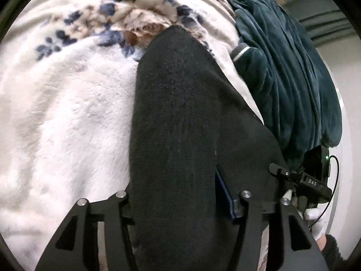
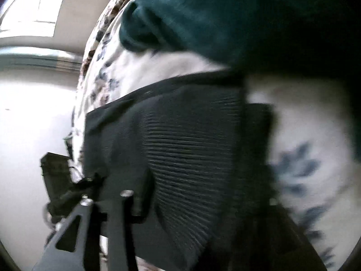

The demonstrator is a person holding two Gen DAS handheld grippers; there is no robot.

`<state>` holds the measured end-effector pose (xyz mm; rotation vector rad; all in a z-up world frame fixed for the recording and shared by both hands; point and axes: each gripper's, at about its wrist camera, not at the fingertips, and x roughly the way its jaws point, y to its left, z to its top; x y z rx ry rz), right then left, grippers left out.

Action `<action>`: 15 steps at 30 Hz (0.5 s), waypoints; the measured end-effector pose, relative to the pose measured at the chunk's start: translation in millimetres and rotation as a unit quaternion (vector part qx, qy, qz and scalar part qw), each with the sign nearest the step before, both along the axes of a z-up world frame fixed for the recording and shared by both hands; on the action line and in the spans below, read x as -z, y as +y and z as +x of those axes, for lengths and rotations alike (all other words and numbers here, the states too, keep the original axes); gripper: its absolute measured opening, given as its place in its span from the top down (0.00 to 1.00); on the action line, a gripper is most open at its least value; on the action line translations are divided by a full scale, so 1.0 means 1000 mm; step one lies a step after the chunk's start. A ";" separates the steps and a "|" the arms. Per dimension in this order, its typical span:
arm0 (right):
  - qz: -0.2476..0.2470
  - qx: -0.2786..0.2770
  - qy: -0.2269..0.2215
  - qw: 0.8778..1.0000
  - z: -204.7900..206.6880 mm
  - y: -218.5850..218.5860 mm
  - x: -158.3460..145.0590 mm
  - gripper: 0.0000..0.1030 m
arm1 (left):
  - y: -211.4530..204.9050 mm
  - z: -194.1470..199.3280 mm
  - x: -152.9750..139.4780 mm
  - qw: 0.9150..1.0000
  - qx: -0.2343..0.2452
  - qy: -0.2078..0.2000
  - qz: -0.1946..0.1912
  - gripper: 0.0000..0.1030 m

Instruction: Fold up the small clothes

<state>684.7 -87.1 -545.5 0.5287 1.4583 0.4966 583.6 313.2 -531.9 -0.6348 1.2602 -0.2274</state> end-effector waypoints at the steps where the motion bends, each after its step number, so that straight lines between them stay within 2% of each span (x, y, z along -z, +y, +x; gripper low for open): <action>1: -0.028 -0.002 -0.013 1.000 -0.005 -0.011 -0.004 0.49 | 0.002 -0.007 -0.004 1.000 -0.001 -0.003 0.006 0.48; 4: -0.085 0.005 -0.031 0.996 -0.017 -0.031 -0.009 0.49 | 0.003 -0.029 -0.026 0.999 -0.022 -0.015 0.039 0.49; 7: -0.126 0.023 -0.058 0.990 -0.034 -0.041 -0.030 0.47 | -0.007 -0.047 -0.048 0.995 -0.038 -0.043 0.079 0.50; 8: -0.120 0.030 -0.070 0.990 -0.045 -0.042 -0.041 0.47 | -0.013 -0.049 -0.052 0.994 -0.041 -0.051 0.089 0.45; 10: -0.084 0.024 -0.083 0.993 -0.066 -0.041 -0.058 0.47 | -0.020 -0.060 -0.055 0.991 -0.041 -0.057 0.118 0.44; 13: -0.091 -0.001 -0.068 0.994 -0.081 -0.020 -0.048 0.47 | -0.021 -0.071 -0.044 0.988 -0.047 -0.041 0.138 0.43; 14: -0.106 -0.011 -0.055 0.993 -0.088 -0.018 -0.037 0.47 | -0.018 -0.075 -0.039 0.989 -0.050 -0.037 0.137 0.39; 15: -0.123 -0.015 -0.047 0.991 -0.093 -0.015 -0.028 0.47 | -0.014 -0.078 -0.033 0.989 -0.052 -0.032 0.136 0.32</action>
